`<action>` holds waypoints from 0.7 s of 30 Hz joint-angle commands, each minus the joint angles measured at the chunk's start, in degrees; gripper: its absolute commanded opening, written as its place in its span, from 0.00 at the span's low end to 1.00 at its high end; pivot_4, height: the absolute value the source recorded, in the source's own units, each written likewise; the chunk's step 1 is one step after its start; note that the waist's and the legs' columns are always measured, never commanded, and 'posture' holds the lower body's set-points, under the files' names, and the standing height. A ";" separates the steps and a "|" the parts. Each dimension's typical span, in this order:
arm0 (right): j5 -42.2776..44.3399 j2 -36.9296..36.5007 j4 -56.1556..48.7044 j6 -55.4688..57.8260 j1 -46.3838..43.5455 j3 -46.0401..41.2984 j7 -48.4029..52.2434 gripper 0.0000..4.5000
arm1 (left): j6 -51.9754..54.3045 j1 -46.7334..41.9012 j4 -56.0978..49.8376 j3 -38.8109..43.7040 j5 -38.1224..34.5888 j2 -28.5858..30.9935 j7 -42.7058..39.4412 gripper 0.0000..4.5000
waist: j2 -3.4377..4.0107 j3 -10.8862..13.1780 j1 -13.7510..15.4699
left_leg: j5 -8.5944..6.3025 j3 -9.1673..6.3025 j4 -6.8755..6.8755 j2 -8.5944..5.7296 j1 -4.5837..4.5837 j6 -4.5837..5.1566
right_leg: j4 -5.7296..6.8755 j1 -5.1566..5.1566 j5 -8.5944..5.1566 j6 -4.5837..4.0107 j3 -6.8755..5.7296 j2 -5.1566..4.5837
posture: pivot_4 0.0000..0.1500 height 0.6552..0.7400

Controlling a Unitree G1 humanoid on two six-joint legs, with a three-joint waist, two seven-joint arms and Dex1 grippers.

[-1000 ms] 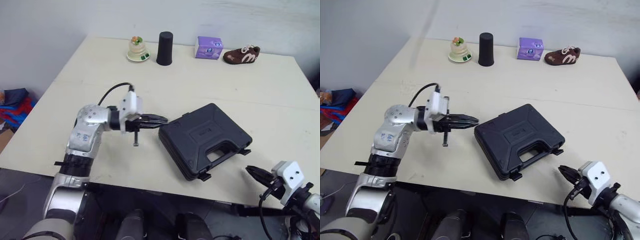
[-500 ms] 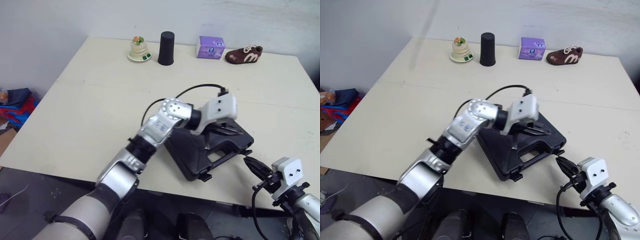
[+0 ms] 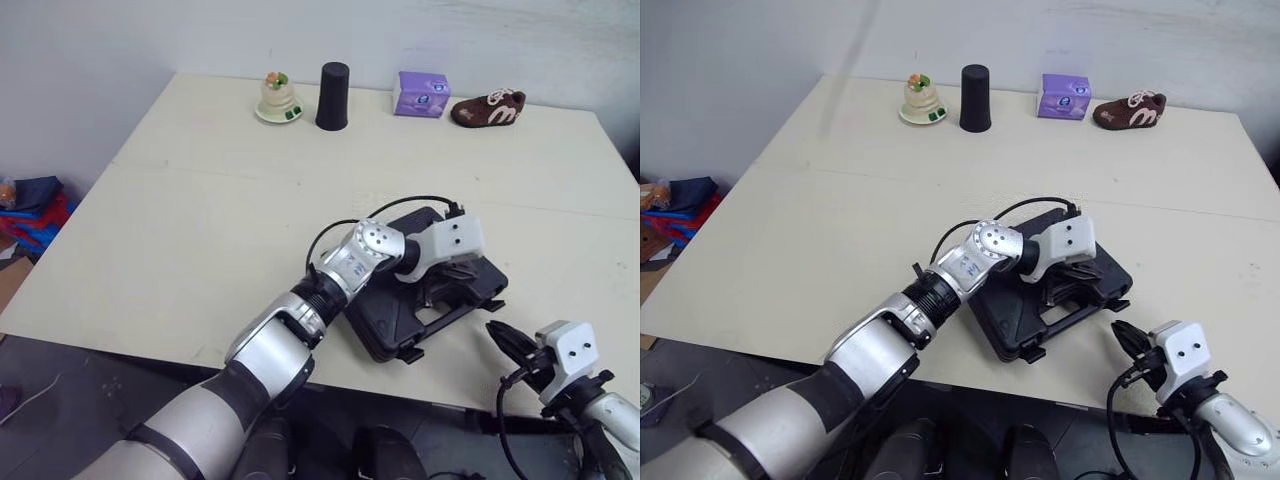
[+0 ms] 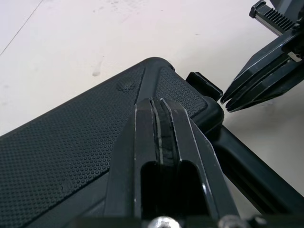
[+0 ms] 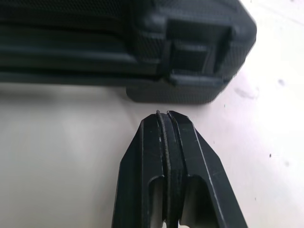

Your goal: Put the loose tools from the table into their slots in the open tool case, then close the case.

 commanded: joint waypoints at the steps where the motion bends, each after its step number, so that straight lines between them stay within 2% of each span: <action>1: -1.05 0.18 -1.83 0.21 -0.74 -0.41 -1.62 0.00 | 0.22 0.43 6.04 -1.61 4.06 -1.43 1.52 0.00 | 0.00 0.00 -0.03 | -0.01 0.00 0.00 0.00 0.01 0.01 | -0.01 0.02 0.00 0.00 0.00 -0.01 | 1.00 0.98; 8: -2.80 -0.39 -1.72 1.60 -3.31 -0.09 -2.93 0.00 | 0.08 2.57 8.75 -4.74 8.96 -0.25 1.47 0.00 | -0.20 -0.52 -0.14 | -0.11 -0.02 0.00 0.06 0.17 -0.03 | -0.06 0.17 0.00 0.00 0.00 -0.10 | 1.00 0.98; 21: -2.03 -1.01 -1.72 4.65 -9.22 1.87 -1.27 0.00 | 1.73 5.27 5.96 -3.29 8.38 1.64 -1.02 0.00 | -0.30 -0.86 -0.73 | -0.56 0.11 -0.07 0.20 0.70 0.22 | -0.09 0.57 -0.04 -0.07 0.03 -0.23 | 1.00 0.98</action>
